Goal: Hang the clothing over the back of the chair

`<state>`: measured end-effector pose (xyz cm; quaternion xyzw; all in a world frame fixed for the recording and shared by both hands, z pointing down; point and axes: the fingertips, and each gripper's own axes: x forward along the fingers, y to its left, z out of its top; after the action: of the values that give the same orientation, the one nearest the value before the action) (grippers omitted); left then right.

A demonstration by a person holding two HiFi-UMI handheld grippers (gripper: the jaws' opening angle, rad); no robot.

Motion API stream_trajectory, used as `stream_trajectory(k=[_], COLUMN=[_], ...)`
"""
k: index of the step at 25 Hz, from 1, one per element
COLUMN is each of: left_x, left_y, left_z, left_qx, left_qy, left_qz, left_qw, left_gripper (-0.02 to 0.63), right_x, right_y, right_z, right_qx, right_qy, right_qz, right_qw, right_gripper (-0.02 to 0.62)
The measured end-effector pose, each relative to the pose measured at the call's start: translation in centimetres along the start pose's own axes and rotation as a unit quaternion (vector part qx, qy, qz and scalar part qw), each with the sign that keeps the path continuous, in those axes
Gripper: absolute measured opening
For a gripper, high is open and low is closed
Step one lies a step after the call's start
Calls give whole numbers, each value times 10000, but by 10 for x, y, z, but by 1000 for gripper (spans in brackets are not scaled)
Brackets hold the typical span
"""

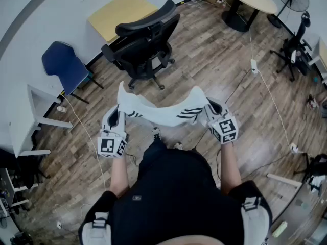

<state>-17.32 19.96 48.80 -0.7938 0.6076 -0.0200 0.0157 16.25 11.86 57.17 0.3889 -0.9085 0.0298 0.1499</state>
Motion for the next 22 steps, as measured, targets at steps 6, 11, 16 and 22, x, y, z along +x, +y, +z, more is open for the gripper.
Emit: stream_trajectory(k=[6,11,16,22], left_x=[-5,-8,-10,-12], left_y=[0,4,8,15], left_z=[0,0,0,7], left_qx=[1,4,15,82], left_qy=[-3,-27,-34,-84], left_qz=[-11,-13,-18,-17], left_qw=[10000,10000,10000,9999], left_gripper=[23,23,23,23], right_x=[-3,-2,-5,-5], right_y=[5,11,11,7], right_z=[2,4,5,11], right_qx=[10,45,154,167], right_qy=[-11,16,50,-20], right_qz=[-35,-59,-187,-318], right_qw=[10000,10000,9997,9994], right_gripper=[6,6,6,6])
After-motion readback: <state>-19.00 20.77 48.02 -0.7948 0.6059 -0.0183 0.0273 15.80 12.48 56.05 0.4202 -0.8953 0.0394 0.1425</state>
